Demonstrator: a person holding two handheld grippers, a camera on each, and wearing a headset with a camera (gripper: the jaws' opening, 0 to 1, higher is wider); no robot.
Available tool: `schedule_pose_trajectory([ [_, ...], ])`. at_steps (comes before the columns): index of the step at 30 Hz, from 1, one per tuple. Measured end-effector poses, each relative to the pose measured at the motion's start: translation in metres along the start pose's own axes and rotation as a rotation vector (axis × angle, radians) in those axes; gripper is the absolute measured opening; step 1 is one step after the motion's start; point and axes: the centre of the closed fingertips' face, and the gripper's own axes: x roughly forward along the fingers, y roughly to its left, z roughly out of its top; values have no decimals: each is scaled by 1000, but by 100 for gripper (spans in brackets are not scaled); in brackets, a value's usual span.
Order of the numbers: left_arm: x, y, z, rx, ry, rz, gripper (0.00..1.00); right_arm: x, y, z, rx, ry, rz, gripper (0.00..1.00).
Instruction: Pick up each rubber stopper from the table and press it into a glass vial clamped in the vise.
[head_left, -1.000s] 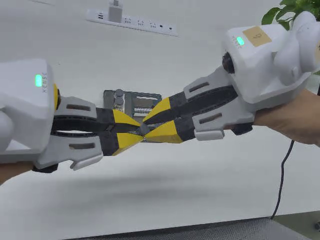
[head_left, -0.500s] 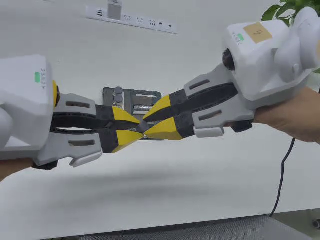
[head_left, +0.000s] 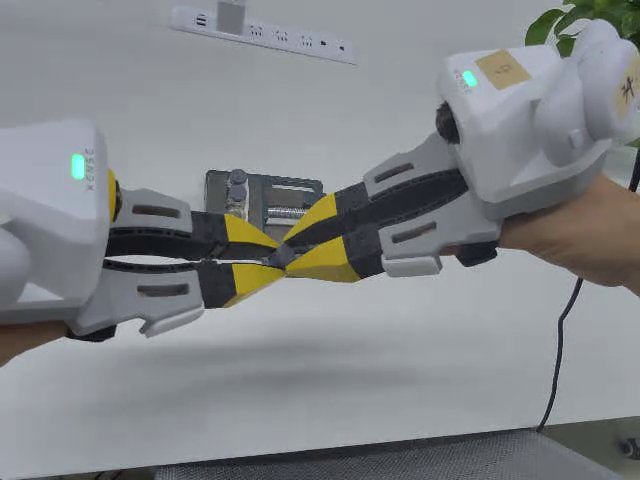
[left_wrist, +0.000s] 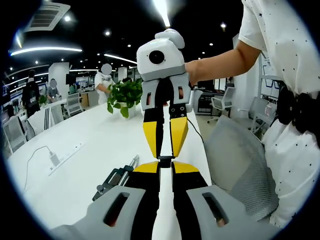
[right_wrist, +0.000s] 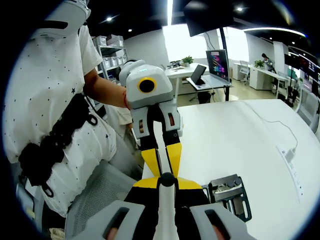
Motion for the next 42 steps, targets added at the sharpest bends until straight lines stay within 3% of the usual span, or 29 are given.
schedule_pose_trajectory([
  [8,-7,7,-6,-21,-4,44,16,4,-1,3,7,12,6,6],
  [12,-13,12,-12,-30,5,64,18,4,-4,5,11,14,-2,6],
  [18,-22,18,-24,-32,31,100,29,3,-11,9,18,11,-26,6],
  [21,-26,23,-33,-32,55,128,39,2,-14,11,25,10,-39,6],
  [23,-28,25,-34,-2,46,140,46,3,-16,12,29,13,-44,6],
  [26,-32,26,-39,-14,46,151,54,3,-22,13,36,20,-57,6],
  [34,-36,23,-57,10,74,151,80,9,-35,15,46,42,-83,6],
  [42,-40,24,-70,-18,74,160,94,16,-56,14,61,84,-125,6],
])
